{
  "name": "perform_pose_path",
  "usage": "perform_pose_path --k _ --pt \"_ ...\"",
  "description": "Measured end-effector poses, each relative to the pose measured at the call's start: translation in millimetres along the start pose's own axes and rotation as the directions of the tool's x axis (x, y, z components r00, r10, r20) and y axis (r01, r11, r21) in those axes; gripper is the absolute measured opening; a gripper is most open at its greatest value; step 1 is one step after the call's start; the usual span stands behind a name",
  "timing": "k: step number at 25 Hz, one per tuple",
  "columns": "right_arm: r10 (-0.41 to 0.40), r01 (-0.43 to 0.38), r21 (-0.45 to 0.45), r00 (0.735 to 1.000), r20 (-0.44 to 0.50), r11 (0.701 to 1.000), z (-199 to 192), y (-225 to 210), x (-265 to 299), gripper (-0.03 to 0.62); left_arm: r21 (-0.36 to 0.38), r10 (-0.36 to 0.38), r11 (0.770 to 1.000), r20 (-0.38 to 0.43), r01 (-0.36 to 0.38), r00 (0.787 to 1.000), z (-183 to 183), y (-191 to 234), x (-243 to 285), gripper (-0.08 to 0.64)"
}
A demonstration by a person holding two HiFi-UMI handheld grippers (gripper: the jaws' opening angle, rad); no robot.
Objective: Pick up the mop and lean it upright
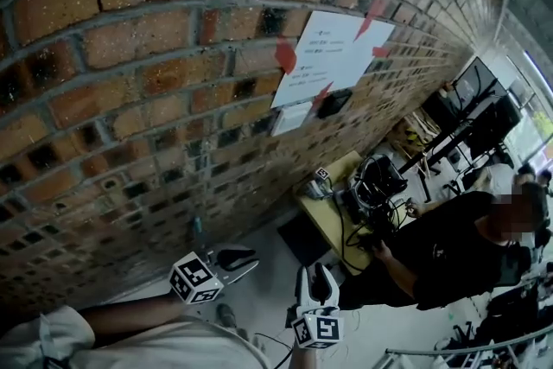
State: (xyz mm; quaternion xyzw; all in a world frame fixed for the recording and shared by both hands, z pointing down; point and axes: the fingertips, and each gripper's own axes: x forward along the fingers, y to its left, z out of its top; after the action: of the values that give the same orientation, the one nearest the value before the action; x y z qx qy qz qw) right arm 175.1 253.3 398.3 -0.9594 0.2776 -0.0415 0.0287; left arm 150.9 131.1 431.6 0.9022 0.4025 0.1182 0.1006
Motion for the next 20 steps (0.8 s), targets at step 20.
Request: perform_pose_path --k 20 --pt "-0.156 0.159 0.039 0.986 -0.056 0.987 -32 -83 -79 0.132 -0.004 -0.073 0.997 -0.093 0.073 0.993 -39 -50 56 0.092"
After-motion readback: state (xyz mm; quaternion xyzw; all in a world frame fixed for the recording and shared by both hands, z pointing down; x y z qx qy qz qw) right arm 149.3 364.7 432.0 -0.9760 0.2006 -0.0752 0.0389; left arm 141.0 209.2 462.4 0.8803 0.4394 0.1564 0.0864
